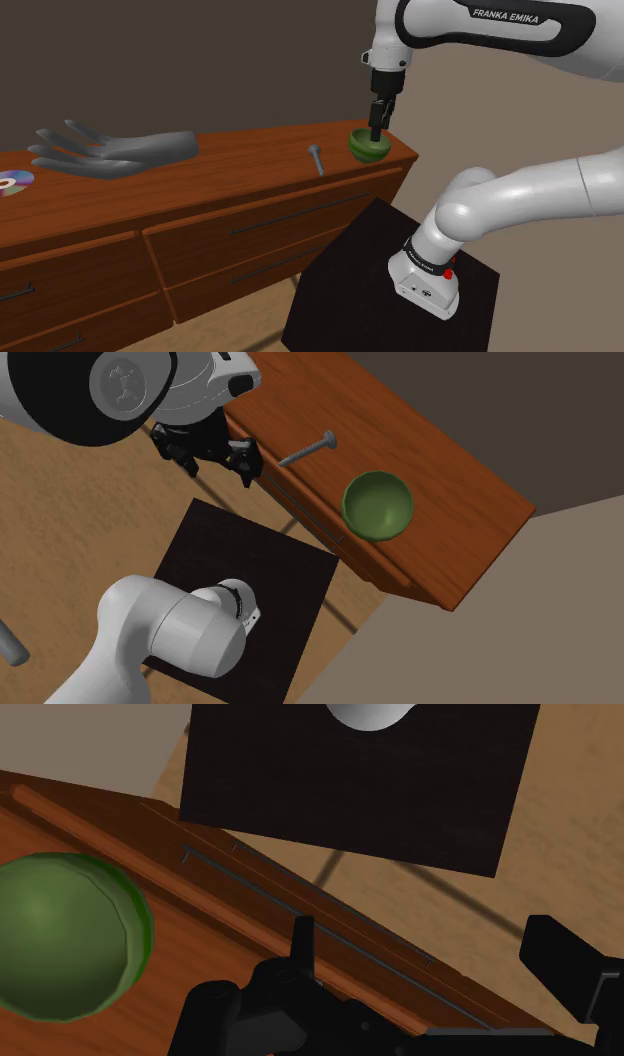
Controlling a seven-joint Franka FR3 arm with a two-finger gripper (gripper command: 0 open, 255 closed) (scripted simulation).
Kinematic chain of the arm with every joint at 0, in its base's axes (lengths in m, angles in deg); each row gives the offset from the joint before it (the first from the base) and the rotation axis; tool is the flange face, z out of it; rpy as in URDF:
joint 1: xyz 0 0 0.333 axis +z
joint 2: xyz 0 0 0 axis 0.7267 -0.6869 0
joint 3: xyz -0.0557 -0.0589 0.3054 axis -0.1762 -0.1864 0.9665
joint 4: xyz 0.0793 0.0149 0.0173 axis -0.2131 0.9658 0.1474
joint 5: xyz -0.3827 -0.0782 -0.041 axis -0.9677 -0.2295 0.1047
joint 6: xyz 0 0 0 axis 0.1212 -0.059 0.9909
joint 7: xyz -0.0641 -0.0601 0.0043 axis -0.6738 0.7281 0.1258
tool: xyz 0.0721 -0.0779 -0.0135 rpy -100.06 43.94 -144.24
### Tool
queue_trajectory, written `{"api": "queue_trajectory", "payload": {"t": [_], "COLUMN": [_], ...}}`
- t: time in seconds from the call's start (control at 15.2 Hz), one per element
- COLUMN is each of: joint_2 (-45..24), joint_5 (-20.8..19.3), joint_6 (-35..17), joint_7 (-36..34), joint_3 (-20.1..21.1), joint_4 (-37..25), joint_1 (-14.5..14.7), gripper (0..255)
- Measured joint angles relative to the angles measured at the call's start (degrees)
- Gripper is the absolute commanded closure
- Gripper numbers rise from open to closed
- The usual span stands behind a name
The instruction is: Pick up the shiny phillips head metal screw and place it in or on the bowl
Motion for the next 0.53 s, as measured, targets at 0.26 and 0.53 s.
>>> {"api": "queue_trajectory", "payload": {"t": [0.26, 0.53], "joint_2": [-3.6, -10.41], "joint_5": [-0.37, -1.19], "joint_6": [-3.83, -11.04], "joint_7": [-0.24, -0.7], "joint_3": [0.02, -0.03], "joint_4": [0.44, 1.13], "joint_1": [-0.47, -1.34], "gripper": [0, 0]}}
